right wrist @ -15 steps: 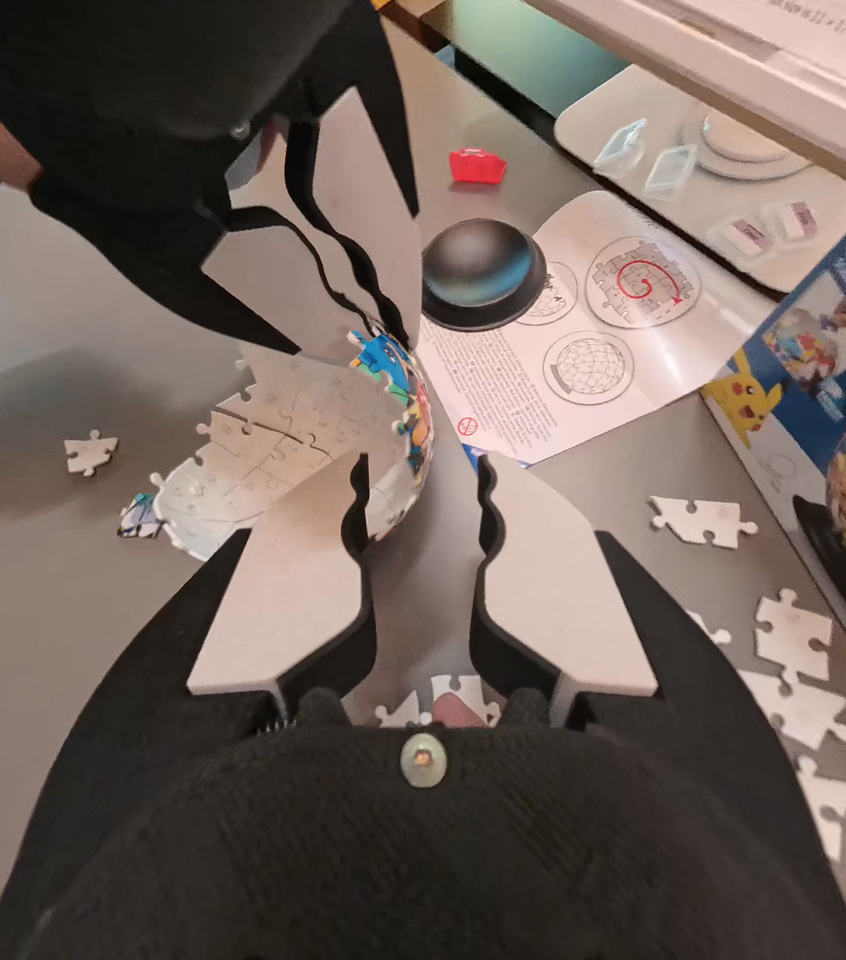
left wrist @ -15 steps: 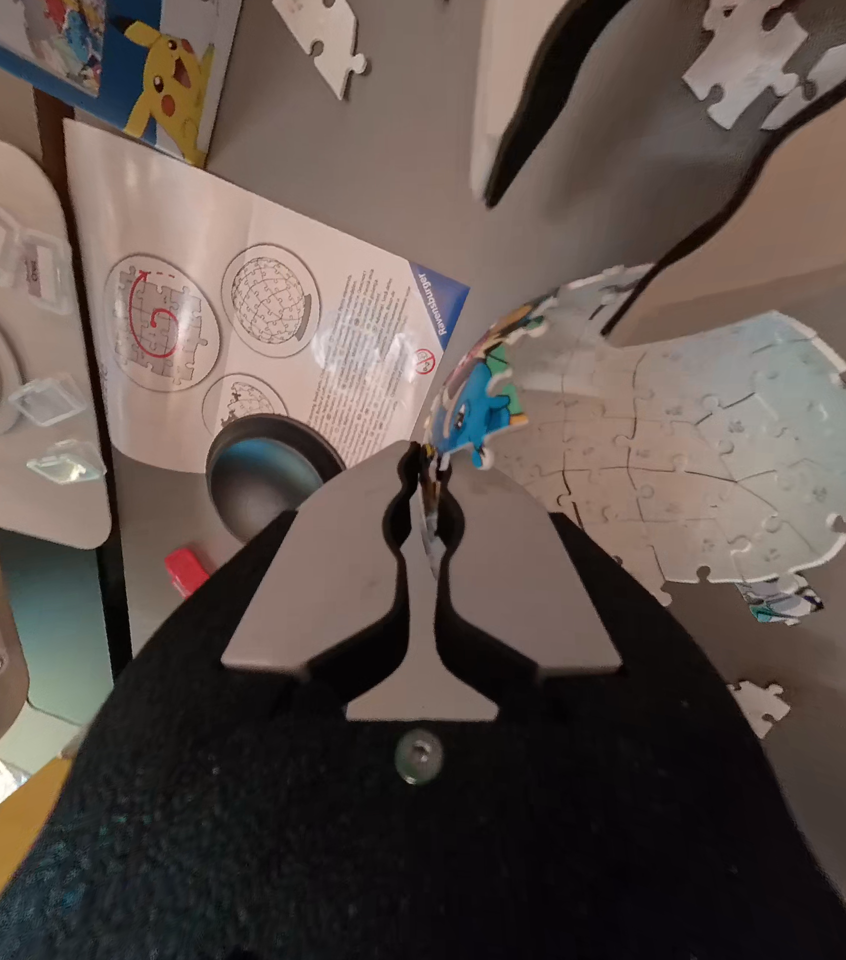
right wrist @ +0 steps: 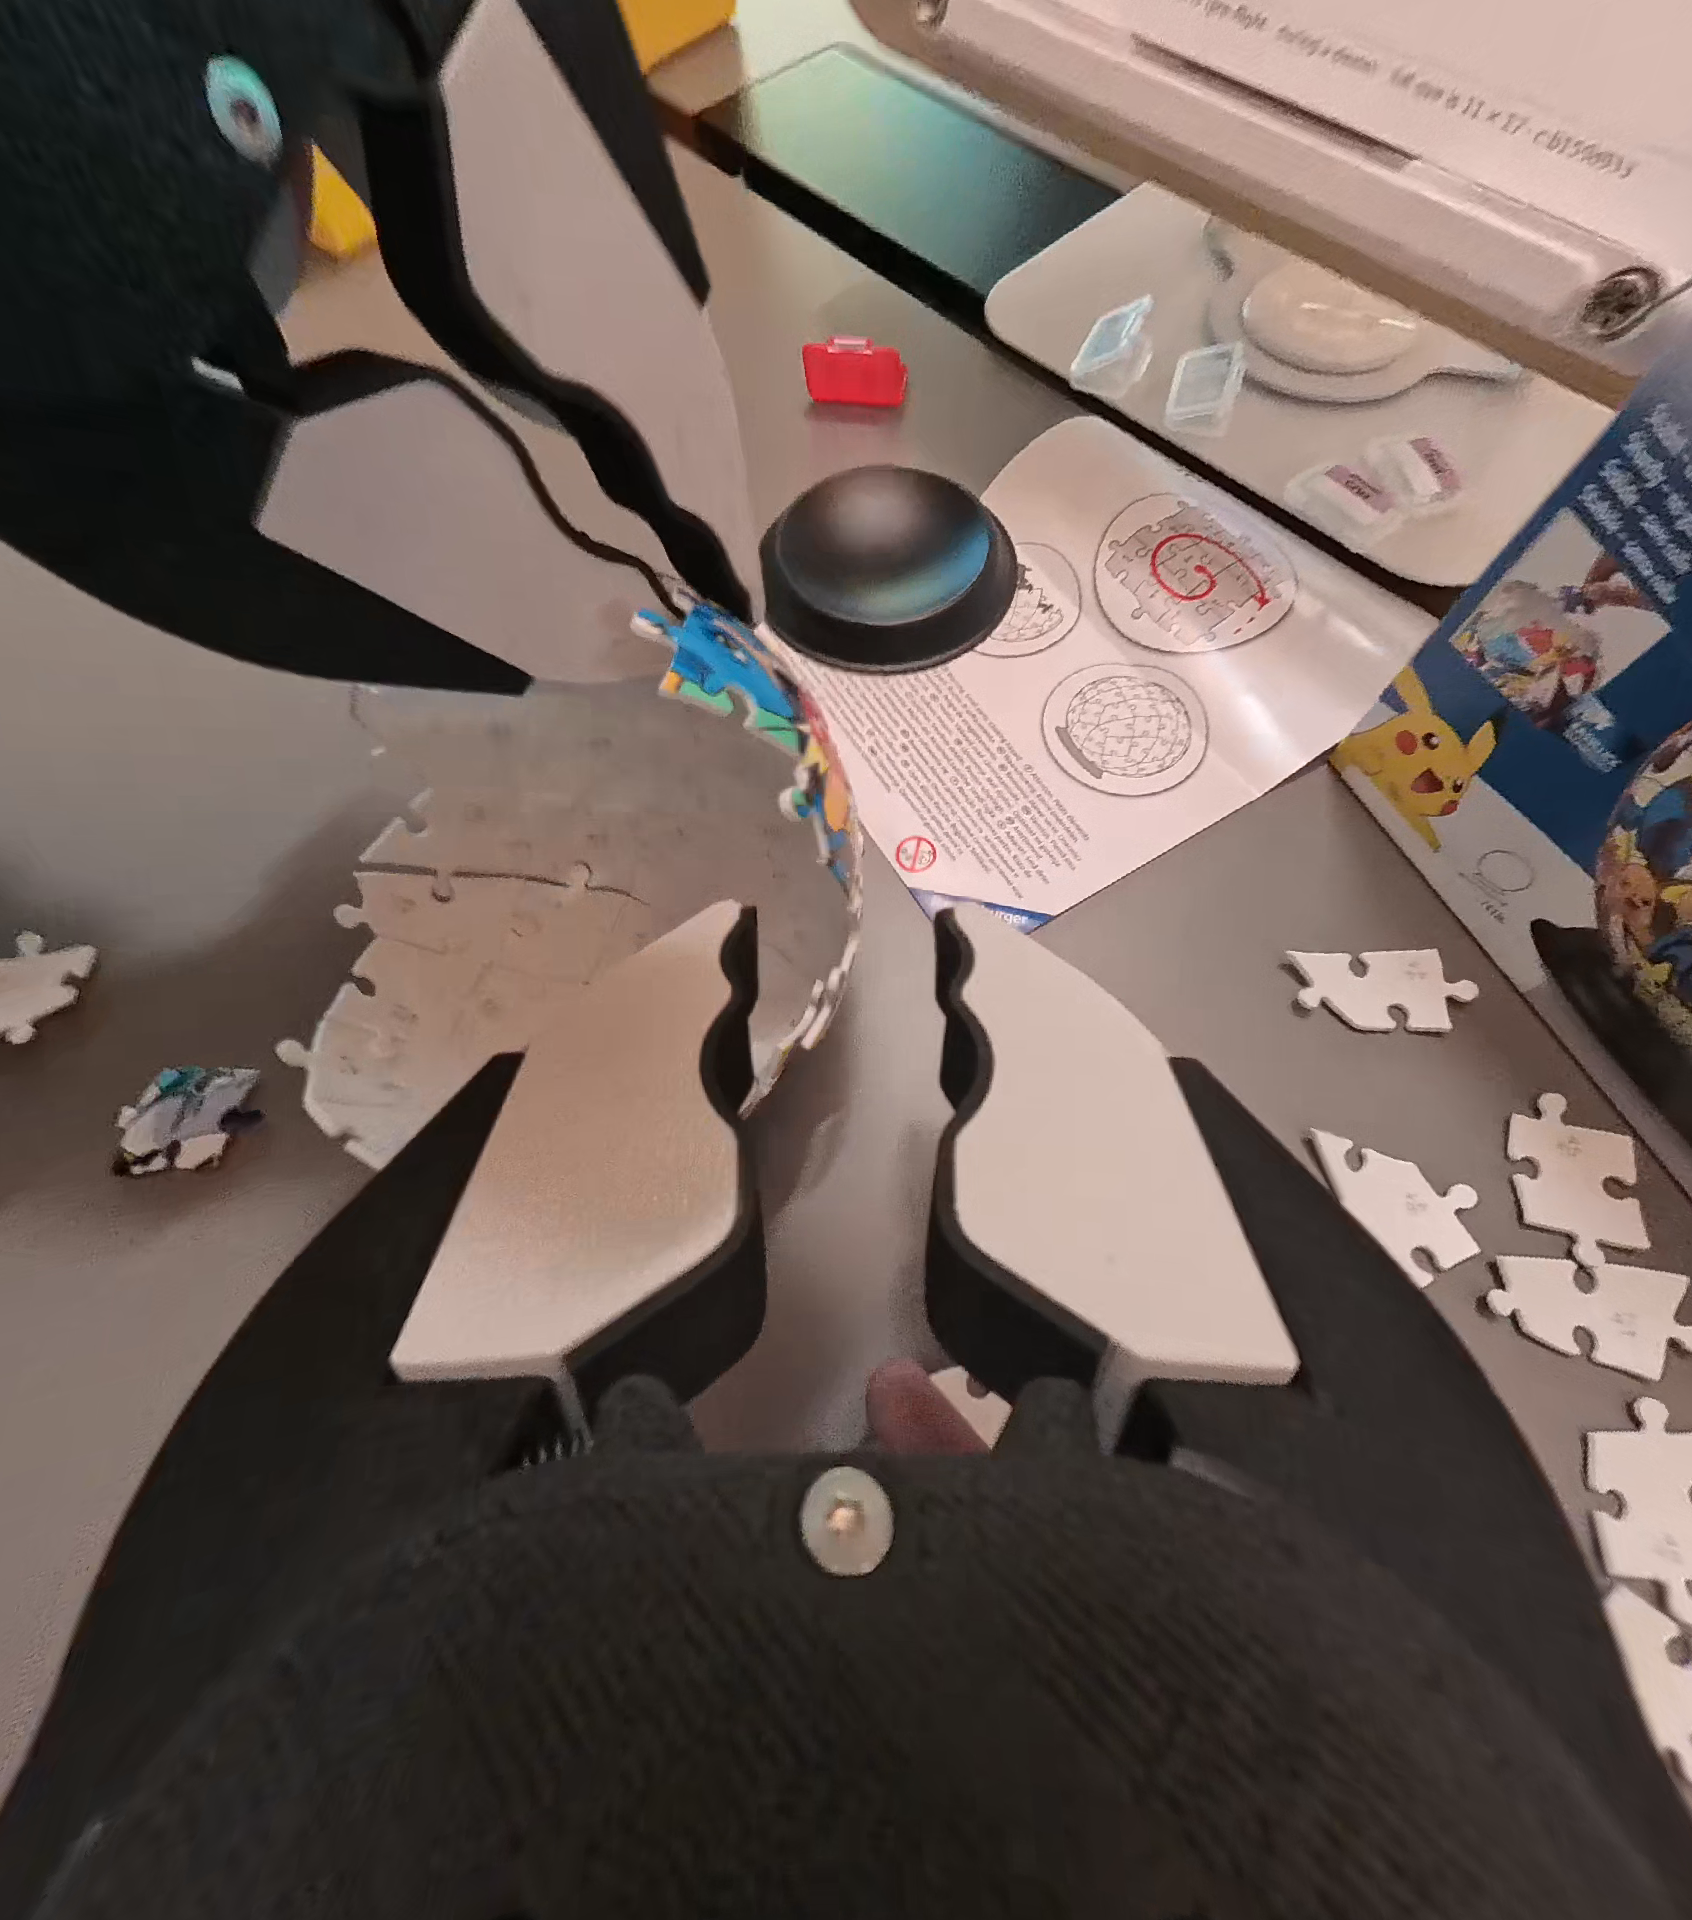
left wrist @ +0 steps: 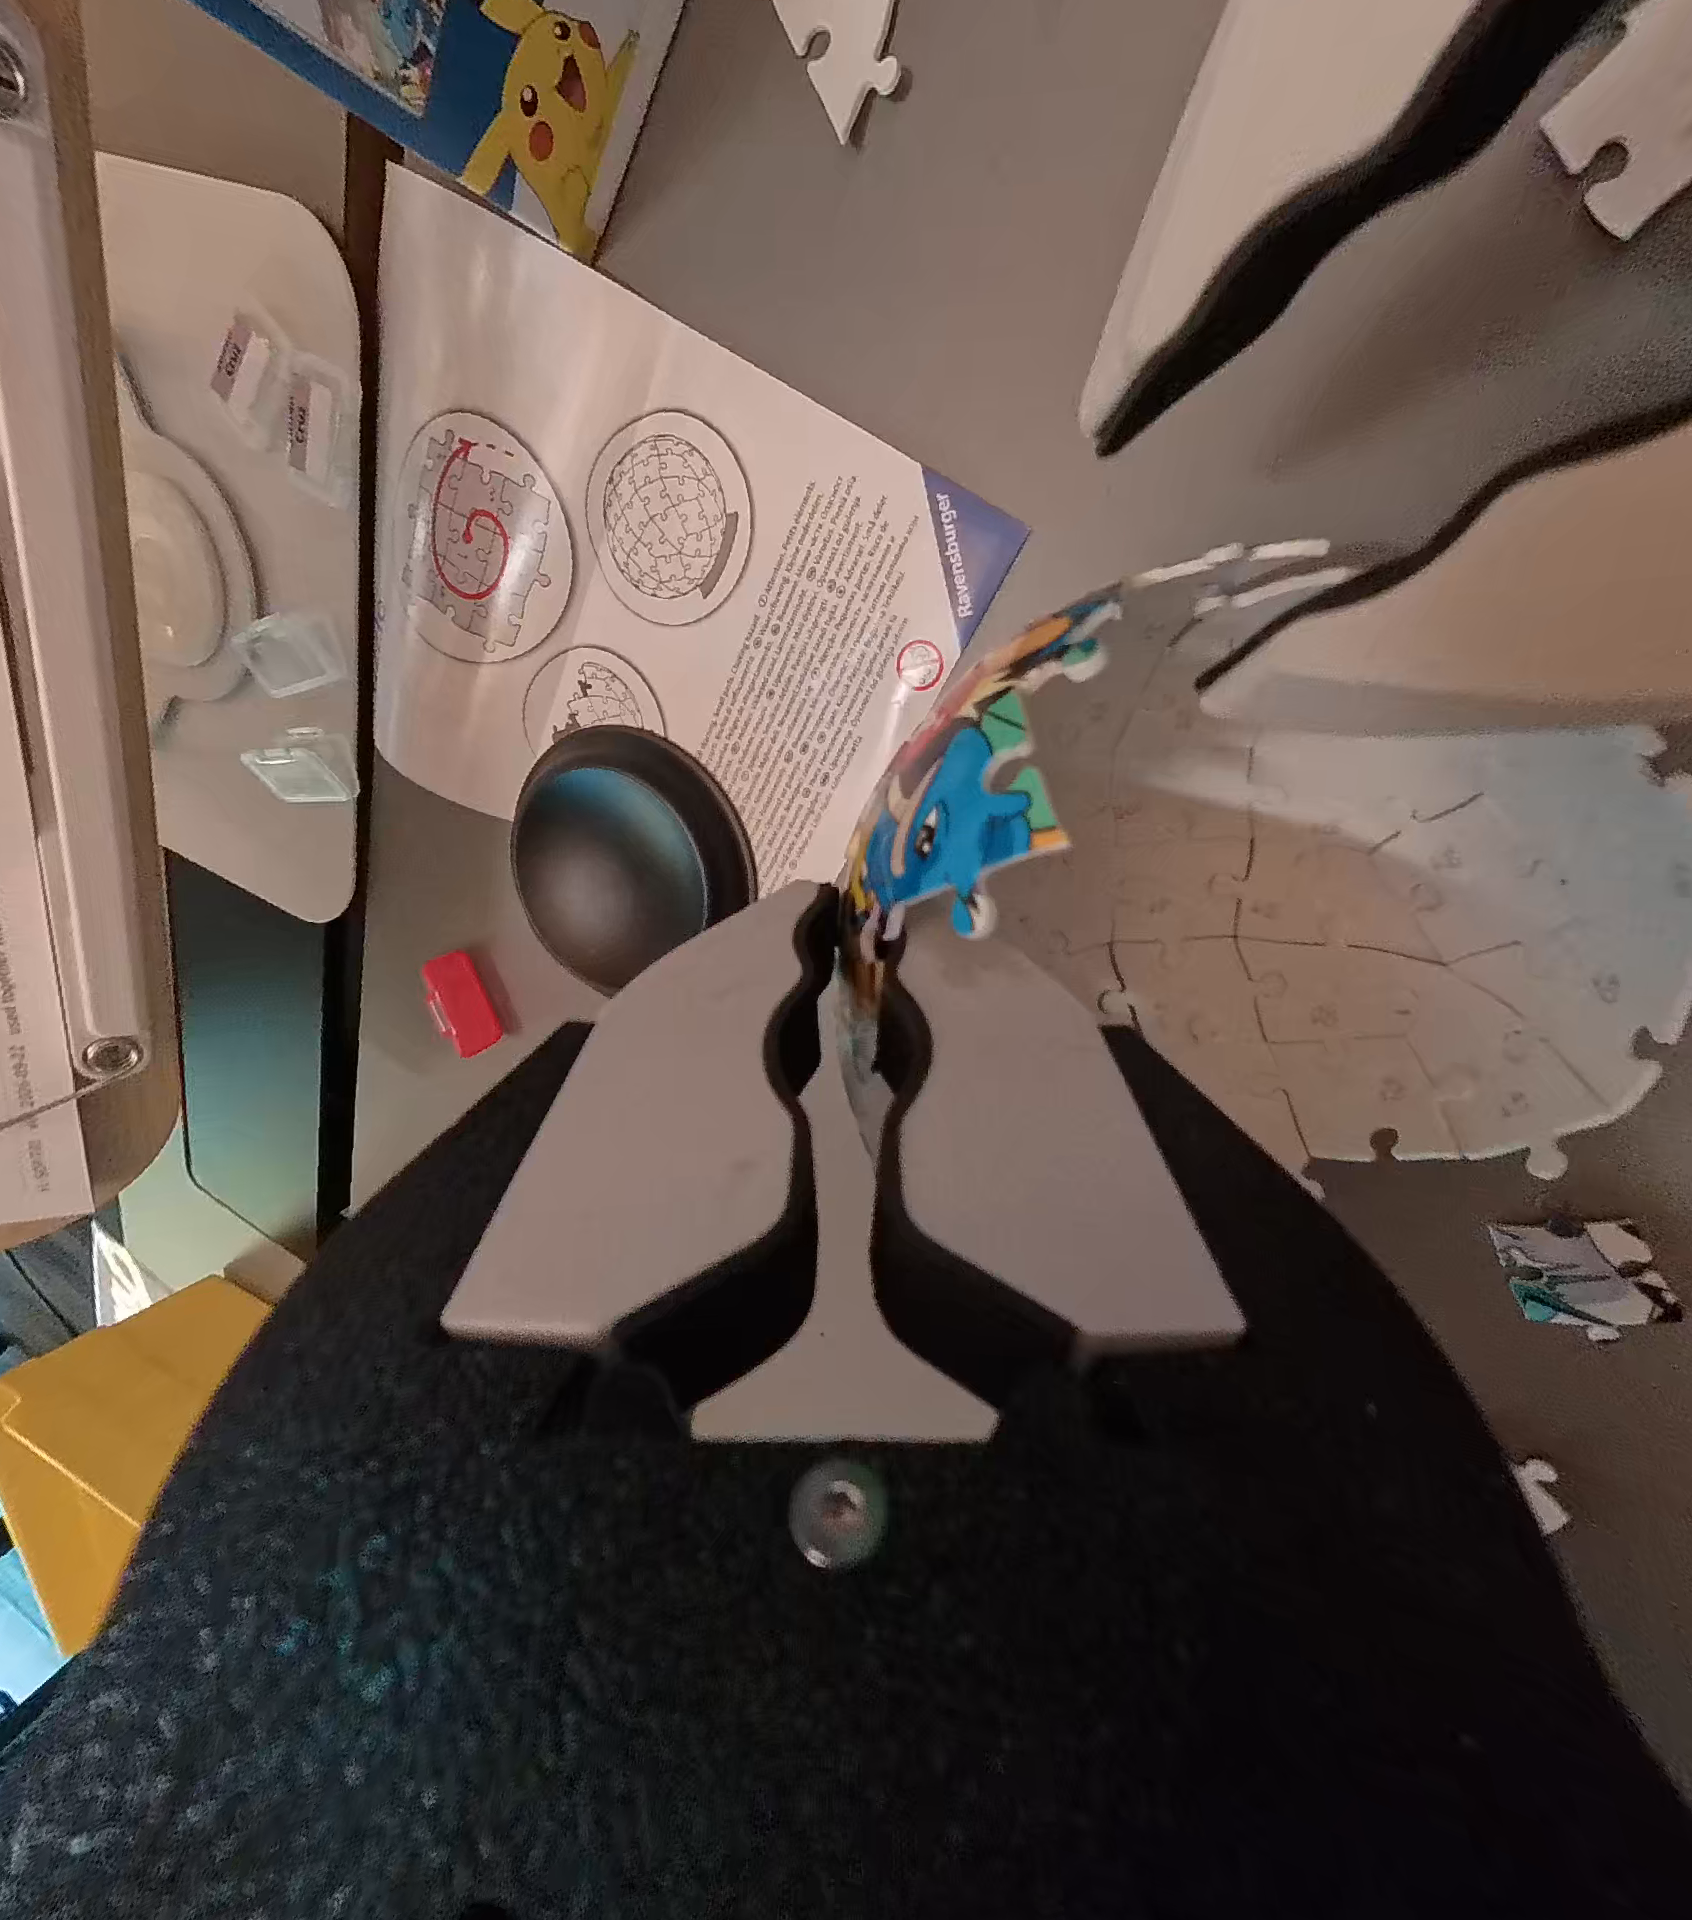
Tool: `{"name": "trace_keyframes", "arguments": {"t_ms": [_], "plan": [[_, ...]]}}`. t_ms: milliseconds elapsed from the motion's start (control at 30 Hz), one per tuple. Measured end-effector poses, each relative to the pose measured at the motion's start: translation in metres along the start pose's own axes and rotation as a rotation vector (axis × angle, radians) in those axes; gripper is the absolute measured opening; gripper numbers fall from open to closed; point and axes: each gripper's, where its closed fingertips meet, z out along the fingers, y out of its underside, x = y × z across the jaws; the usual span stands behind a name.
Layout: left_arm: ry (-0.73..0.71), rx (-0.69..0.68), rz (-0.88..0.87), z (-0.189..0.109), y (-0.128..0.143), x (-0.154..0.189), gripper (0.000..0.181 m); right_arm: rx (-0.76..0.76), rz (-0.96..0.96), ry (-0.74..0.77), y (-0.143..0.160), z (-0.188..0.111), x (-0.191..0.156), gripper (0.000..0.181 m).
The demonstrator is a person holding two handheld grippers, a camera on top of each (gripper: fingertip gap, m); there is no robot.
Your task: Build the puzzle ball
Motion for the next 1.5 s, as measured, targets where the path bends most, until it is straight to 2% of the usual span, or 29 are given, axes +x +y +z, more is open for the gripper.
{"name": "trace_keyframes", "arguments": {"t_ms": [167,300,467,633,900,1067,1200,1500], "plan": [[-0.029,0.003,-0.014,-0.001,0.0,0.001,0.004,-0.107,-0.008,0.004,0.022,0.013,-0.009,0.033],[-0.068,0.013,-0.028,-0.002,0.0,0.001,0.004,-0.09,0.034,0.042,0.023,0.014,-0.003,0.028],[-0.096,0.061,-0.113,-0.005,-0.001,0.002,0.005,-0.057,0.08,0.06,0.021,0.014,-0.002,0.01],[-0.12,0.099,-0.141,-0.007,0.0,0.002,0.006,-0.044,0.05,0.103,0.019,0.013,0.003,0.003],[-0.176,0.16,-0.167,-0.015,-0.002,-0.004,0.03,0.005,-0.04,0.191,0.012,0.01,0.006,0.002],[-0.138,0.25,-0.193,-0.026,-0.005,0.0,0.042,0.055,-0.073,0.25,0.01,0.008,0.007,0.003],[-0.121,0.294,-0.211,-0.037,-0.001,0.004,0.058,0.096,-0.114,0.296,0.008,0.005,0.006,0.003],[-0.073,0.442,-0.281,-0.075,0.022,0.02,0.067,0.142,-0.241,0.408,0.006,0.0,0.003,0.003]]}}
